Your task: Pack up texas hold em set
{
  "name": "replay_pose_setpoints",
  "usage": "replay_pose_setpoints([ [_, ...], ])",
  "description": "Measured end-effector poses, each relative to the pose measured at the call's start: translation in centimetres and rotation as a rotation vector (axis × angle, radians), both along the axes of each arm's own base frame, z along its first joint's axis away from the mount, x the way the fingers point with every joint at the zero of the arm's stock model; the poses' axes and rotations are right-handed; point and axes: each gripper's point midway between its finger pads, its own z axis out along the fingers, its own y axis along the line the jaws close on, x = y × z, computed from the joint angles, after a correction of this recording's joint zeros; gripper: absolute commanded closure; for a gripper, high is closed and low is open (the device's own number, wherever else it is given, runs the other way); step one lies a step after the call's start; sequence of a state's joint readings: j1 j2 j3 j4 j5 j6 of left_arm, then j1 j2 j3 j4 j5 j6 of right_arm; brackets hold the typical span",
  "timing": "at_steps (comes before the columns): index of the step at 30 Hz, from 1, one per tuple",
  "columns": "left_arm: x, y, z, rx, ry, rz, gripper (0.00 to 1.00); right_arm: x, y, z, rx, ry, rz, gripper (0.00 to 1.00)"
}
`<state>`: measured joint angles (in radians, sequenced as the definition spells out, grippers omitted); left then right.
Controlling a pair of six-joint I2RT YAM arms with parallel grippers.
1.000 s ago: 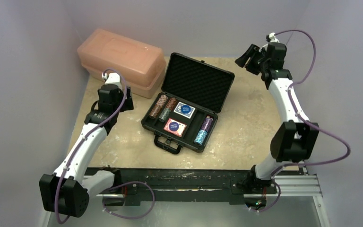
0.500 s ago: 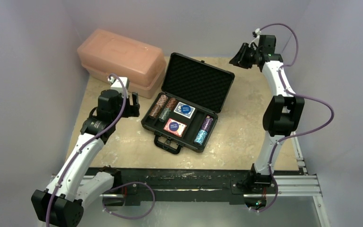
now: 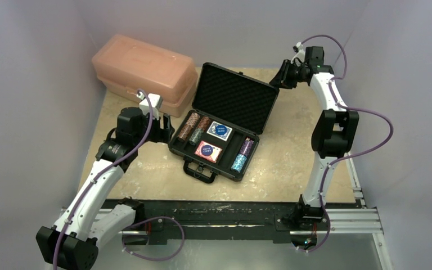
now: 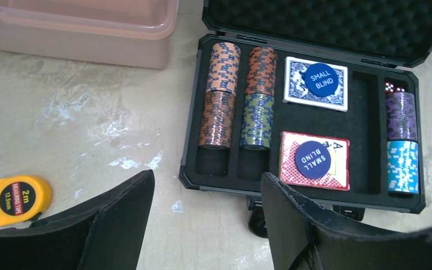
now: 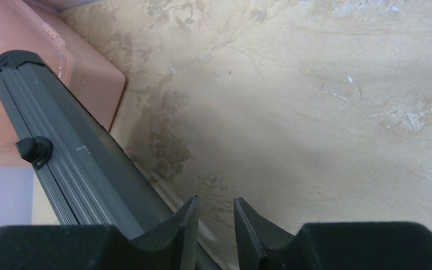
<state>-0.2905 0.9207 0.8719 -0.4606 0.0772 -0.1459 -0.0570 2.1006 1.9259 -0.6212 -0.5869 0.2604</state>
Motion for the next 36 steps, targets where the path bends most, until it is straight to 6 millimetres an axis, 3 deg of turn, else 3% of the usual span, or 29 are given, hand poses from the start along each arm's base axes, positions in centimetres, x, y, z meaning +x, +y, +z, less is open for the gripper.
replay_pose_setpoints([
  [8, -0.4, -1.7, -0.5, -0.038, 0.032, -0.082, 0.34, -0.4, 0.4, 0.5, 0.012, -0.024, 0.039, 0.67],
  [16, 0.2, -3.9, -0.8, -0.179, 0.099, -0.094, 0.43, -1.3, 0.9, 2.5, 0.015, -0.065, 0.063, 0.67],
  [25, 3.1, -7.0, -0.2, -0.334, 0.173, -0.084, 0.51, -2.0, 1.9, 3.5, 0.015, -0.106, 0.085, 0.67],
  [36, 5.8, -11.6, 0.1, -0.417, 0.248, -0.117, 0.53, -3.7, 5.0, 6.1, 0.016, -0.191, 0.15, 0.67],
])
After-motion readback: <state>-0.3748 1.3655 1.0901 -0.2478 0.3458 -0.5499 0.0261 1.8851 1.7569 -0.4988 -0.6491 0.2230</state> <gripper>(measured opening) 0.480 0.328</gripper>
